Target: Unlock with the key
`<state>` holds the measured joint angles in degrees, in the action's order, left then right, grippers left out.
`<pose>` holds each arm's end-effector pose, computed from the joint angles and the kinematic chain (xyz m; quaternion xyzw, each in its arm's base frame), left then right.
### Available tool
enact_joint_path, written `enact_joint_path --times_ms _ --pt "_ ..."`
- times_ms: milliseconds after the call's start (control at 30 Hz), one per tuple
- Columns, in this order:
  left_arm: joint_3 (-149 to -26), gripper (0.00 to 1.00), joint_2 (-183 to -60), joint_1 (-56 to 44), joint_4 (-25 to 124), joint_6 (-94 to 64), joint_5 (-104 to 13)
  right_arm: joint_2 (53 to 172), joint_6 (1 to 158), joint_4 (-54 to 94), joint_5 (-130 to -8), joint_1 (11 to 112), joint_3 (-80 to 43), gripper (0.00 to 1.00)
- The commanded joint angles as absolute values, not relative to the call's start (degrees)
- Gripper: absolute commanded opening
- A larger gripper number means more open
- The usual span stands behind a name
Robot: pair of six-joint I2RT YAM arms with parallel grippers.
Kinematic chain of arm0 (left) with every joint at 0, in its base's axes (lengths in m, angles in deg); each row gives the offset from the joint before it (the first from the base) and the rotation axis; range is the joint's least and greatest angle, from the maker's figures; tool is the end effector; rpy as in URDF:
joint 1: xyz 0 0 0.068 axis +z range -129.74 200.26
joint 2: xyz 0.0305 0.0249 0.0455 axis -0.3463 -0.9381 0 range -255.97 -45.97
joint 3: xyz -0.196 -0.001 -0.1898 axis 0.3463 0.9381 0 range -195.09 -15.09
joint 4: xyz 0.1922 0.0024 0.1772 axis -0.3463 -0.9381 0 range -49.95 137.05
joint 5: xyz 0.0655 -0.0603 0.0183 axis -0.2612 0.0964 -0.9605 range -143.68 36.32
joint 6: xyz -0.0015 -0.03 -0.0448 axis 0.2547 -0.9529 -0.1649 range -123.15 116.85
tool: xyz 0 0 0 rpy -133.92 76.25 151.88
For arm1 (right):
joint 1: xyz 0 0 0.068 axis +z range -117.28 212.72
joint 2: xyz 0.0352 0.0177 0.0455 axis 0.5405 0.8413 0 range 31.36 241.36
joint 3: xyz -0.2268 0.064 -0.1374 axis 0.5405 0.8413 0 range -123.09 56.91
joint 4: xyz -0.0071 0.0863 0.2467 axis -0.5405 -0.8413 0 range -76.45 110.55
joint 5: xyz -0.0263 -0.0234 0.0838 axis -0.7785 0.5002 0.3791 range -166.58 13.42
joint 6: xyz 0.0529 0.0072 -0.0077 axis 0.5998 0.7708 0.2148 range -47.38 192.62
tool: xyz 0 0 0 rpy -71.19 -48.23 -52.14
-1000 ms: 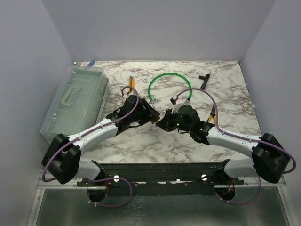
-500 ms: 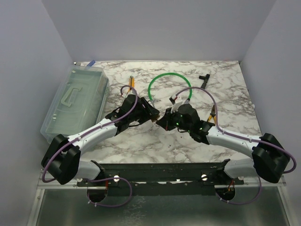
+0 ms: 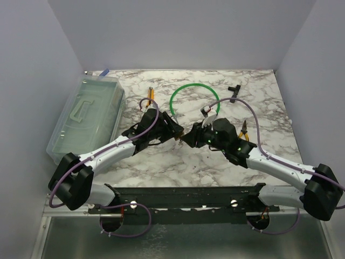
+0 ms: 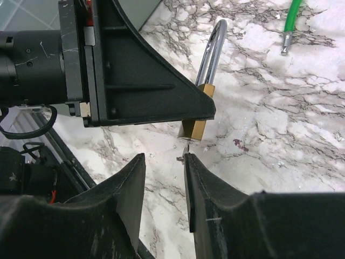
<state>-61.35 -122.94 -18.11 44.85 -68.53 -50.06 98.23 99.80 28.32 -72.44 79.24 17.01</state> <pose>0.2289 -0.1840 0.2377 -0.1904 0.8572 -0.3928 0.2731 0.1807 0.1943 0.2627 -0.1575 0.7995 0.3707 0.4457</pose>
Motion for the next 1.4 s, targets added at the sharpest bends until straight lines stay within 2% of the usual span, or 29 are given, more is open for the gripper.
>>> enact_joint_path --times_ms 0,733,1067,1367 --pt "-62.72 0.0 -122.63 -18.25 50.28 -69.24 -48.41 98.54 100.58 26.62 -73.82 79.13 17.43 0.4" --pt "-62.04 0.0 -121.72 -18.24 50.99 -69.51 -47.79 104.89 101.28 30.78 -73.41 79.13 16.05 0.31" --pt "-61.86 0.0 -121.29 -18.18 51.18 -69.59 -47.63 105.2 101.28 31.52 -73.94 79.13 15.98 0.23" --pt "-61.16 0.0 -120.04 -18.26 51.5 -69.52 -47.66 106.33 101.75 31.73 -73.5 79.13 15.83 0.03"
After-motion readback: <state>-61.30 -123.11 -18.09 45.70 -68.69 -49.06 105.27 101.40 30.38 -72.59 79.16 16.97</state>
